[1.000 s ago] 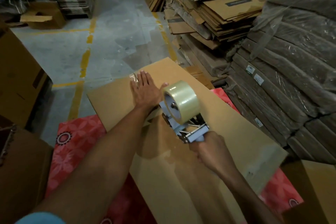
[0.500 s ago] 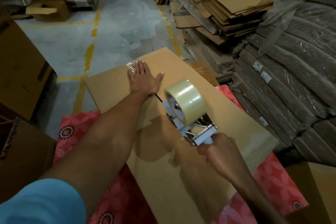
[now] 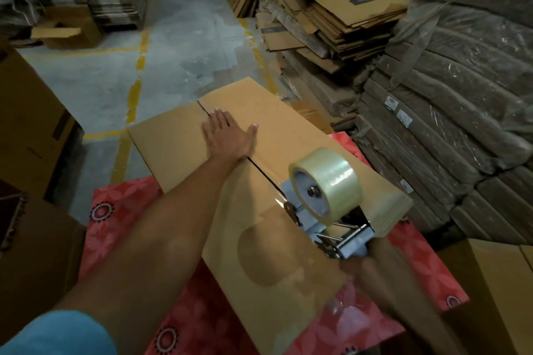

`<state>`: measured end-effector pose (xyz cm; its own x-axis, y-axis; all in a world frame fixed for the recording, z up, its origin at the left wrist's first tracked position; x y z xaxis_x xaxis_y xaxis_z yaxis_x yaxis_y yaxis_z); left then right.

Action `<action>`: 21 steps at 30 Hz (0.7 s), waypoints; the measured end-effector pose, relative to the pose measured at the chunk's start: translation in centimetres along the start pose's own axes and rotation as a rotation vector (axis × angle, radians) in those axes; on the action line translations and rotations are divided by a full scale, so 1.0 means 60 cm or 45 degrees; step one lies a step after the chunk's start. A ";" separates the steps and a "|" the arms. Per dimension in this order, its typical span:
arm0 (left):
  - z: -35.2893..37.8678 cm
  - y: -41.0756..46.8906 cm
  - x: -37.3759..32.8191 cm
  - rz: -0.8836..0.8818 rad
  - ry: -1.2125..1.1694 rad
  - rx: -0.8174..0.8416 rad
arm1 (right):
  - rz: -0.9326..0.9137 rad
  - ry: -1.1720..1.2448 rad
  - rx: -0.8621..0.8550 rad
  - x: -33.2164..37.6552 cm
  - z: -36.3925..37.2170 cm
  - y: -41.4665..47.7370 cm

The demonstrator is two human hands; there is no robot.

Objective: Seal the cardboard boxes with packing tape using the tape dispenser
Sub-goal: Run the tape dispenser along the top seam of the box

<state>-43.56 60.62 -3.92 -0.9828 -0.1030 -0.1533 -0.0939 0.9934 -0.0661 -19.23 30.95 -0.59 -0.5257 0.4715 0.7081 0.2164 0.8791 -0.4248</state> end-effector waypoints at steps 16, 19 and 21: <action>0.059 -0.220 -0.053 0.271 0.432 0.117 | -0.318 -0.068 0.060 0.013 -0.023 -0.019; 0.054 -0.239 -0.055 0.269 0.420 0.099 | -0.315 -0.116 0.087 -0.010 -0.040 -0.037; 0.051 -0.241 -0.060 0.252 0.355 0.079 | -0.289 -0.104 0.114 -0.042 -0.054 -0.059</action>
<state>-38.15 46.46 -5.42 -0.9874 0.1176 0.1058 0.1043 0.9869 -0.1232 -15.98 26.85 0.97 -0.6182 0.2522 0.7445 0.0136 0.9504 -0.3107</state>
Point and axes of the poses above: each hand's wrist, its own y-axis towards the middle knuckle, its own z-axis out of the palm, x = y × z, the point moved 4 cm from there along y, towards the middle knuckle, and after that the axes turned 6 degrees about y, right-handed, at the moved point
